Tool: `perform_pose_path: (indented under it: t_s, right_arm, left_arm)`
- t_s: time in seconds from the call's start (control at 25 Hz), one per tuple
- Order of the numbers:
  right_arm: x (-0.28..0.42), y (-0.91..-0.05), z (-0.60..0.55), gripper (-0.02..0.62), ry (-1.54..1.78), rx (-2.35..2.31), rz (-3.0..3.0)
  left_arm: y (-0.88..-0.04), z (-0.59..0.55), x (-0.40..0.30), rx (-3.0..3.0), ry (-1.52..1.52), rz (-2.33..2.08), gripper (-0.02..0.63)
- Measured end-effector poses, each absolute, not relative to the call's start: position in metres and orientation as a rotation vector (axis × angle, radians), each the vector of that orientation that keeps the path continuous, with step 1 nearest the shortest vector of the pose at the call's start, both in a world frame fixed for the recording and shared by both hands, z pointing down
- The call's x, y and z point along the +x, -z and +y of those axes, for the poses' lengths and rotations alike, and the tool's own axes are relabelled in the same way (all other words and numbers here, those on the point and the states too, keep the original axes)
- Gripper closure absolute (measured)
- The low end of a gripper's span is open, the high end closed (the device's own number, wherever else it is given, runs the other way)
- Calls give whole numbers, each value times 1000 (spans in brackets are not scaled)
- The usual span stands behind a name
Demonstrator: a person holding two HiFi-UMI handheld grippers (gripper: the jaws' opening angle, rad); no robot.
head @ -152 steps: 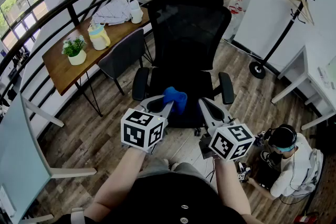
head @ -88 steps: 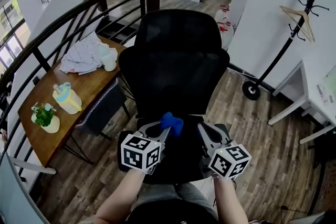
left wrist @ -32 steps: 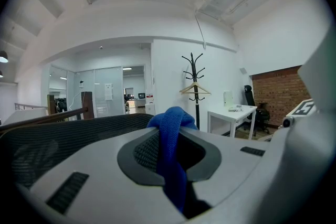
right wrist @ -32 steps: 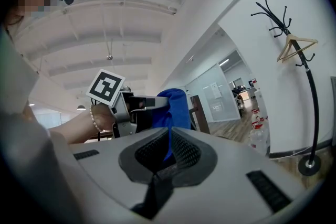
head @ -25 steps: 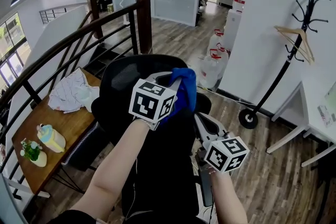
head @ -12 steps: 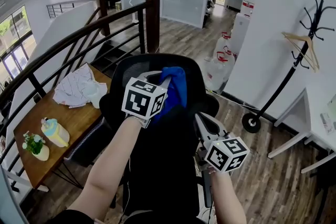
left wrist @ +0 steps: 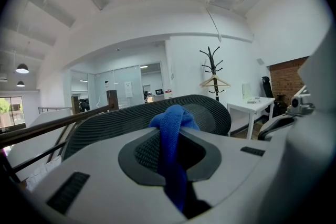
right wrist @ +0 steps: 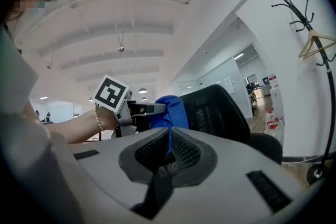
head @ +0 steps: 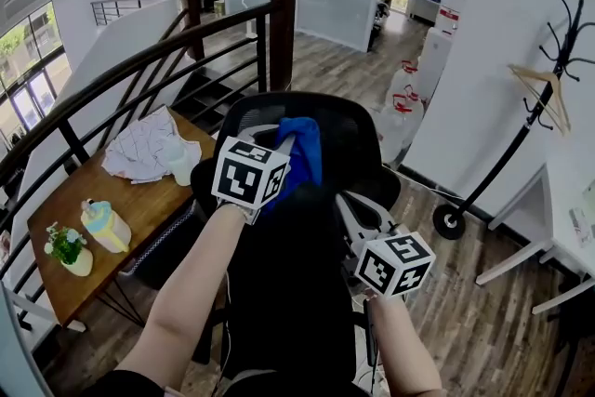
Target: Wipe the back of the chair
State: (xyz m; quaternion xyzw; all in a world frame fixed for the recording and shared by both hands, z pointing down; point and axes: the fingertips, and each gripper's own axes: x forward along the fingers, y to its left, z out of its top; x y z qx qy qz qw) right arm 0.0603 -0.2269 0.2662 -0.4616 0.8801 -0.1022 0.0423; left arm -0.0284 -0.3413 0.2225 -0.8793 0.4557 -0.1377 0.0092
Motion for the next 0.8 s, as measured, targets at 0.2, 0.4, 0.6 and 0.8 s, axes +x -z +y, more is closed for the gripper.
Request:
perform_pose_path:
  t_s: [0.2, 0.4, 0.6, 0.8]
  right_arm:
    - [29, -259, -230, 561, 282, -1373, 2749]
    - [6, -254, -230, 561, 270, -1320, 2788]
    - [-7, -255, -227, 561, 313, -1296, 2776]
    - [-16, -265, -221, 561, 360, -1287, 2783]
  left_arm:
    - [-224, -338, -62, -2732, 411, 1492, 561]
    - [-225, -332, -92, -2701, 403, 1560, 561]
    - [-226, -323, -121, -2666, 406, 1617, 561]
    - [-227, -311, -138, -2652, 405, 1654, 561]
